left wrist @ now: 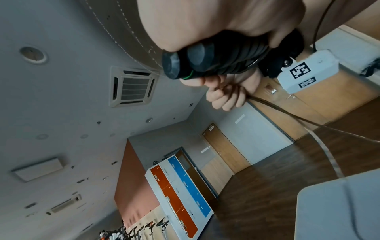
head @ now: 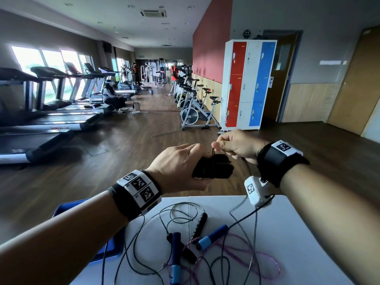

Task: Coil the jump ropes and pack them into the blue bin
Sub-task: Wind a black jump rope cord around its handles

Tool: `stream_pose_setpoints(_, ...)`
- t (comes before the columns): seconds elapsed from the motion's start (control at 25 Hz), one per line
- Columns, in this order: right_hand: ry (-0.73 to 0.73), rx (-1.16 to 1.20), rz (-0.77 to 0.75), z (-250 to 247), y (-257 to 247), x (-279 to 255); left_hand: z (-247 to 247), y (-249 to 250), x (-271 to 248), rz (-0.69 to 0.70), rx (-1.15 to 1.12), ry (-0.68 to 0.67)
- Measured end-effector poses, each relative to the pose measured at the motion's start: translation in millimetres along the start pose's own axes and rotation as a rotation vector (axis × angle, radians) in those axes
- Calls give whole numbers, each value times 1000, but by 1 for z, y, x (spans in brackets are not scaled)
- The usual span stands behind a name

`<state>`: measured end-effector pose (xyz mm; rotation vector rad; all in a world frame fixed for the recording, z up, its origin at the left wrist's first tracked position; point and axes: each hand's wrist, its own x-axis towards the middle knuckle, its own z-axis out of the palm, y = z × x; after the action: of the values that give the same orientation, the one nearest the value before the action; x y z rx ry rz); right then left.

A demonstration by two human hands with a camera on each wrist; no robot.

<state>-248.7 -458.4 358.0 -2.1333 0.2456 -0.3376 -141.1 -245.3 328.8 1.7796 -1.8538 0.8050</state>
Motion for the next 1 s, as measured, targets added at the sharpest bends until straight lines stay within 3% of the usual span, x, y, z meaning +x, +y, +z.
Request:
stream_pose_setpoints(0.24, 145, 447, 118, 52, 29, -18, -3, -4, 9, -40, -41, -24)
stream_pose_setpoints(0.4, 217, 584, 144, 93, 31, -34, 3, -19, 11, -106, -43, -91)
stream_pose_setpoints(0.6, 355, 265, -56, 112, 34, -35, 10, -37, 9, -152, -10, -134)
stream_pose_setpoints(0.72, 388, 169, -81, 112, 36, -31, 10, -37, 11, -146, 14, -136)
stream_pose_setpoints(0.88, 312, 69, -75, 104, 28, -40, 12, -40, 9, -139, 134, -125)
stream_pose_setpoints(1.0, 255, -136, -101, 98, 16, -48, 16, -47, 7, -199, 140, -199)
